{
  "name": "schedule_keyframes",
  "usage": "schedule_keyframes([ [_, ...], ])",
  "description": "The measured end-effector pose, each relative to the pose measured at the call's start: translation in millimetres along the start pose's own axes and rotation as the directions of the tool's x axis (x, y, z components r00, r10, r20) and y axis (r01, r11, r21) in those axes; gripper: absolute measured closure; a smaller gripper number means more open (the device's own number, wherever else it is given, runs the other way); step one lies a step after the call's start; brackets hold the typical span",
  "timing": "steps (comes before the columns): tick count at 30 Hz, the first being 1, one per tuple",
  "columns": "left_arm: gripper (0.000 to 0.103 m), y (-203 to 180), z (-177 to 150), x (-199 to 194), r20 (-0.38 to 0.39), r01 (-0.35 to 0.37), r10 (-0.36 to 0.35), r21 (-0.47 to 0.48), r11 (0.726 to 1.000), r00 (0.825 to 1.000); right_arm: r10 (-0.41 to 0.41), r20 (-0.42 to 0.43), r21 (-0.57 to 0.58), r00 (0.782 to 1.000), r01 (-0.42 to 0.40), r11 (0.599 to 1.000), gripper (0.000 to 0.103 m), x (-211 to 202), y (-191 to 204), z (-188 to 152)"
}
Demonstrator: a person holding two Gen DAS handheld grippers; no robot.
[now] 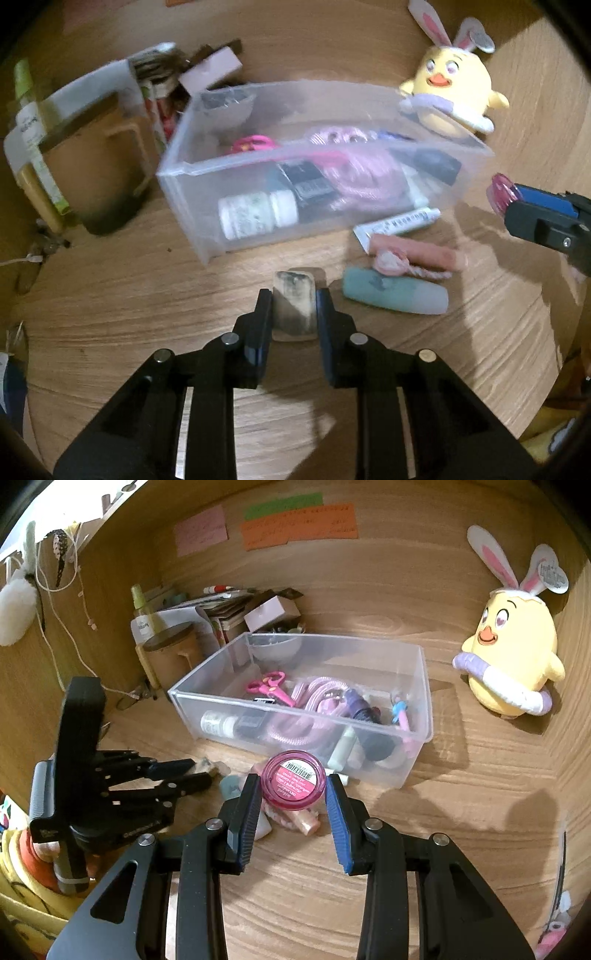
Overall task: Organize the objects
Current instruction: 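Carry the pink jar and brown bottle over the clear box and release both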
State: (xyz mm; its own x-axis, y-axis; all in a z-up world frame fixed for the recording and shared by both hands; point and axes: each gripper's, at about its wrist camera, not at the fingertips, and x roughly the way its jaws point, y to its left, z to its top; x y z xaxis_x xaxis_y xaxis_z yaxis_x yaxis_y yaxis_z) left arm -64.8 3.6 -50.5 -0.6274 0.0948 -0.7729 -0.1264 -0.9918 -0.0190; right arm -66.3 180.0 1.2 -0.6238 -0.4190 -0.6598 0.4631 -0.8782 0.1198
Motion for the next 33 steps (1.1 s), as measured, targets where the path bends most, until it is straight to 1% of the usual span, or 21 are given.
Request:
schedule_keyframes([
  [4,0.080,6.6,5.9,-17.3,0.057,0.007,-0.005,-0.029,1.000,0.998,-0.007,0.014,0.003,1.000,0.007,1.000,0.071,0.4,-3.8,8.4],
  [6,0.080,7.7,11.9,-29.1,0.094,0.021,-0.017,-0.037,0.999,0.995,-0.012,0.027,0.009,1.000,0.011,1.000,0.071,0.0,-5.9,14.2],
  [11,0.080,7.9,33.8,-57.1,0.202,0.061,-0.051,-0.042,0.997,0.978,-0.026,0.060,0.020,0.998,0.025,0.999,0.071,0.1,-10.2,31.7],
  [13,0.080,8.6,44.4,-62.3,0.239,0.065,-0.053,-0.043,0.997,0.970,-0.039,0.070,0.024,0.997,0.037,0.999,0.071,2.2,-12.2,39.9],
  [16,0.080,10.5,57.2,-60.9,0.265,0.067,-0.053,-0.045,0.997,0.963,-0.079,0.075,0.037,0.994,0.077,0.996,0.071,10.8,-17.5,51.5],
  [18,0.080,13.0,66.6,-52.0,0.259,0.072,-0.055,-0.056,0.996,0.964,-0.092,0.060,0.045,0.994,0.089,0.995,0.071,20.1,-22.1,56.7],
  [20,0.080,16.9,76.3,-38.2,0.231,0.089,-0.069,-0.077,0.993,0.970,-0.096,0.035,0.056,0.995,0.094,0.994,0.071,31.3,-27.2,60.4],
  [22,0.080,19.0,79.8,-29.9,0.215,0.100,-0.078,-0.090,0.991,0.974,-0.082,0.009,0.066,0.997,0.081,0.995,0.071,43.1,-31.1,63.3],
  [24,0.080,21.7,84.0,-19.3,0.194,0.101,-0.080,-0.105,0.989,0.978,-0.084,-0.006,0.070,0.996,0.084,0.994,0.071,52.6,-32.9,65.4],
  [29,0.080,25.1,86.5,0.7,0.158,0.106,-0.086,-0.126,0.986,0.984,-0.086,-0.033,0.059,0.996,0.088,0.994,0.071,67.8,-33.3,65.9],
  [33,0.078,23.7,85.6,2.9,0.146,0.110,-0.091,-0.130,0.985,0.985,-0.106,-0.054,0.035,0.993,0.108,0.994,0.070,73.7,-31.6,63.7],
])
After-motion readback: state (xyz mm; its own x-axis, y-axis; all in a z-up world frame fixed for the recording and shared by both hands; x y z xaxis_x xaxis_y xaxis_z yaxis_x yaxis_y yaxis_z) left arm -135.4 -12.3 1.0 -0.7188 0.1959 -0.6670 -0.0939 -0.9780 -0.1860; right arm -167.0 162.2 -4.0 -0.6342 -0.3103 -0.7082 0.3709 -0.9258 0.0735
